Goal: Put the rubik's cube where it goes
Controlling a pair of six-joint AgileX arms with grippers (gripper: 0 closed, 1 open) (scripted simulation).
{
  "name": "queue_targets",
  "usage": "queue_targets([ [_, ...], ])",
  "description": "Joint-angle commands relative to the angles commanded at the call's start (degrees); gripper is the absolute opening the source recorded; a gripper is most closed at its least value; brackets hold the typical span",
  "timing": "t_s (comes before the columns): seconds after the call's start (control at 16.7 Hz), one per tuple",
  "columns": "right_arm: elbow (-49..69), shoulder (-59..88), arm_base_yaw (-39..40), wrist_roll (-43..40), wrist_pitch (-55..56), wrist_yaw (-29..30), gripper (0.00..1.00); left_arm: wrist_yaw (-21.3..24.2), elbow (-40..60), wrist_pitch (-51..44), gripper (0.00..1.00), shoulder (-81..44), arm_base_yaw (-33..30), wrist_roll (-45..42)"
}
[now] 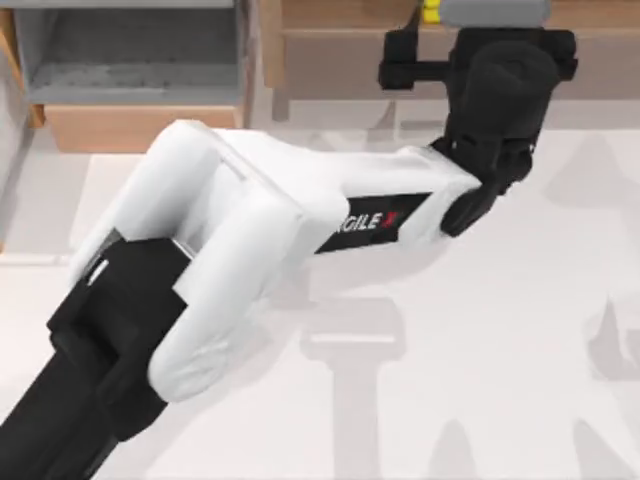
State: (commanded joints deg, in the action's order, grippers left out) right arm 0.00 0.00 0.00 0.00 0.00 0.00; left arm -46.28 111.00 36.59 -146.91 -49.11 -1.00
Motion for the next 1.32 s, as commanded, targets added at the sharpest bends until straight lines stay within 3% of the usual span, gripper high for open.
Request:
queue_targets([
  [0.36,0.0,0.0,0.0,0.0,0.0,0.0,1.0,3.1,13.3,-6.7,1.0,-6.2,3.2,0.1],
  [0.72,0.0,0.0,0.0,0.0,0.0,0.0,1.0,3.7,15.1,-7.6,1.0,-7.8,3.7,0.5],
  [1.32,0.0,0.0,0.0,0.0,0.0,0.0,1.0,3.7,15.1,-7.6,0.25,-7.8,3.7,0.5],
])
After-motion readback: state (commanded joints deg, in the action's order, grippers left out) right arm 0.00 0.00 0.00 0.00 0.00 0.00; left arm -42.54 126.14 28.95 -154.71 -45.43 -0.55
